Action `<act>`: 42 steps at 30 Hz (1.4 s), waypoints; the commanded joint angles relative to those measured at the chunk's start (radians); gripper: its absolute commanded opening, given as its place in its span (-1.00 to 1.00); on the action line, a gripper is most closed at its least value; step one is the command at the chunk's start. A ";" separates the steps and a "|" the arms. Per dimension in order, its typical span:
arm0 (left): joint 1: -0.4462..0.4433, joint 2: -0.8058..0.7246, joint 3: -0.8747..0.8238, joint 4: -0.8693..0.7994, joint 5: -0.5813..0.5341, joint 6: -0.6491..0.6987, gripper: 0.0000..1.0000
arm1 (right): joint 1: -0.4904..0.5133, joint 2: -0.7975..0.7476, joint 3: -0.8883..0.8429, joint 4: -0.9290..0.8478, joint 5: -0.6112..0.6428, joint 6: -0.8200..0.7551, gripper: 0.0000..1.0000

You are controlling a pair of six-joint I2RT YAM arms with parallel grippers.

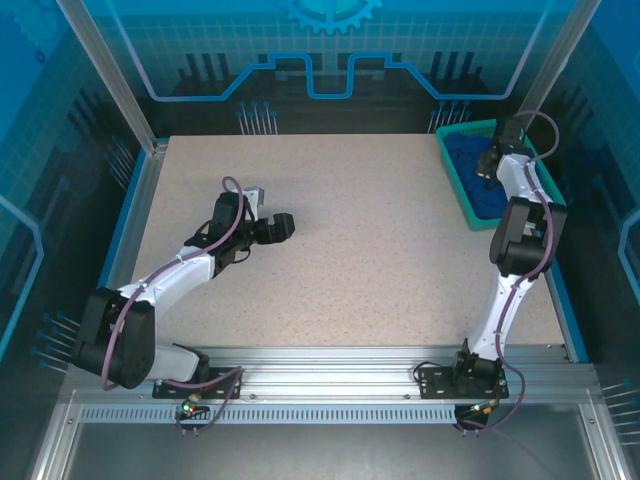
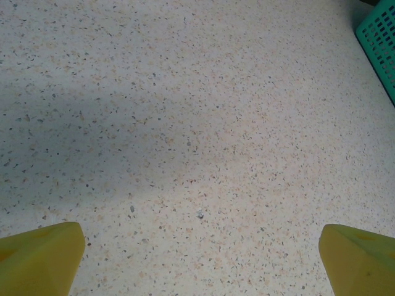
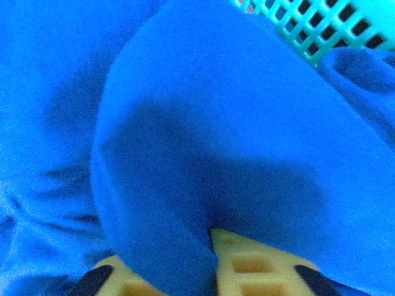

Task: Fold the inside-out t-shirt

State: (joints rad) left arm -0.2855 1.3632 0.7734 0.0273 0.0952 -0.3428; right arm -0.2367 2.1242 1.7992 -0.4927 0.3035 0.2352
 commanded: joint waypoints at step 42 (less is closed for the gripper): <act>-0.056 -0.431 -0.236 0.053 -0.063 -0.130 0.95 | 0.646 -0.390 -0.348 -0.074 -0.265 0.048 0.21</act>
State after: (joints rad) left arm -0.3122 0.8989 0.5594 0.0235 -0.1616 -0.4374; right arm 0.4351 1.7821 1.5192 -0.4568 -0.0040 0.3565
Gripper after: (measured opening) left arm 0.979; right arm 0.574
